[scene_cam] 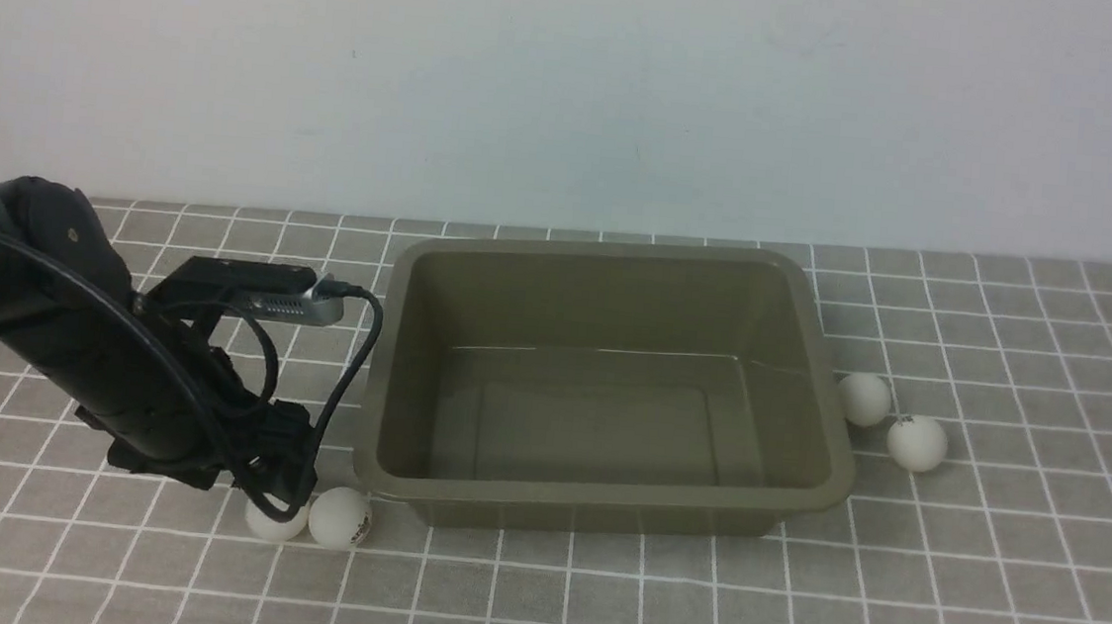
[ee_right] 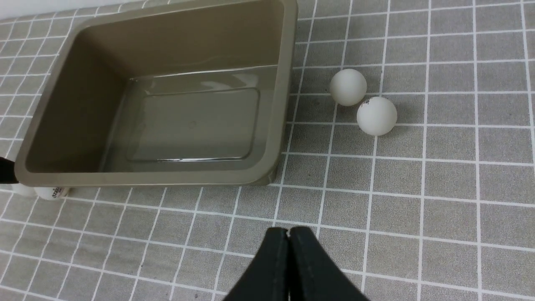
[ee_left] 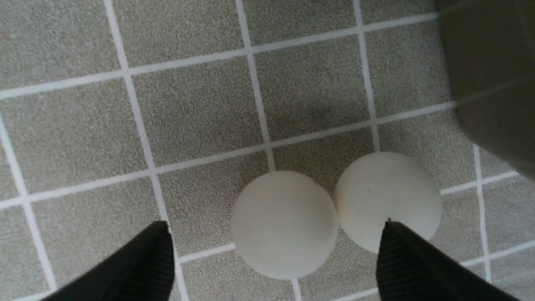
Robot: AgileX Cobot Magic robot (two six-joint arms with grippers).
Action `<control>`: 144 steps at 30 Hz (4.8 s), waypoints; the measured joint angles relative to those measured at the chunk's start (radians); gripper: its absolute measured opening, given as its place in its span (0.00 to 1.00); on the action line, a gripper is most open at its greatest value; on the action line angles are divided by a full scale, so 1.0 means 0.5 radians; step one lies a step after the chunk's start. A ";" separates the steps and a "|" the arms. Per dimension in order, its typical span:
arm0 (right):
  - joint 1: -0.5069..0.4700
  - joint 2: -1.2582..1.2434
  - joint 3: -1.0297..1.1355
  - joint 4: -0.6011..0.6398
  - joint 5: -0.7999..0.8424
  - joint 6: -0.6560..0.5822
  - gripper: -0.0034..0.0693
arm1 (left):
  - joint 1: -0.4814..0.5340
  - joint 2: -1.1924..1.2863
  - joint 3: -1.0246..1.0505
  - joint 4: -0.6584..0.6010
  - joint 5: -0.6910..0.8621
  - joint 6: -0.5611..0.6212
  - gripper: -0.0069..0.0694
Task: Put the table tennis balls into the box on the grey coffee tablecloth.
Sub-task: 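Reach for and grasp a ping pong ball on the table beside the basket, then drop the ball into the bin, then reach for and grasp a ping pong ball on the table, then release the ping pong ball into the bin and lift the gripper away, then reach for and grasp a ping pong ball on the table beside the basket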
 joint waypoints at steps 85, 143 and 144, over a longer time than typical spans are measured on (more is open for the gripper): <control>0.343 1.878 -1.207 -0.081 -0.158 -0.050 0.54 | -0.465 -0.424 -0.052 0.516 0.532 -0.497 0.16; 0.139 2.139 -1.460 -0.362 -0.135 0.099 0.86 | -0.463 -0.278 -0.328 0.501 0.386 -0.300 0.54; 0.140 2.146 -1.460 -0.365 -0.135 0.099 0.86 | -0.463 -0.299 -0.367 0.481 0.386 -0.312 0.54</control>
